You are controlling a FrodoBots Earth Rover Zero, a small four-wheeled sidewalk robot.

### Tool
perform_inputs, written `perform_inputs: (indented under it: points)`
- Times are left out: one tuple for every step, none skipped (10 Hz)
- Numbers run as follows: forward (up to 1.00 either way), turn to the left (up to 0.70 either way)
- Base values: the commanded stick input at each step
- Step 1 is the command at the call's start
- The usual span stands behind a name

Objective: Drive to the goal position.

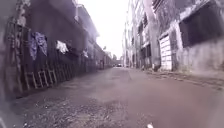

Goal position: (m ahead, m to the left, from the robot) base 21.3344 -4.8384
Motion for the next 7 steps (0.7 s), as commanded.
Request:
perform_inputs:
  points:
    - [0.60,0.00]
    - [0.60,-0.03]
    - [0.60,-0.08]
    - [0.60,-0.15]
    - [0.60,-0.10]
    - [0.60,-0.02]
    - [0.60,0.00]
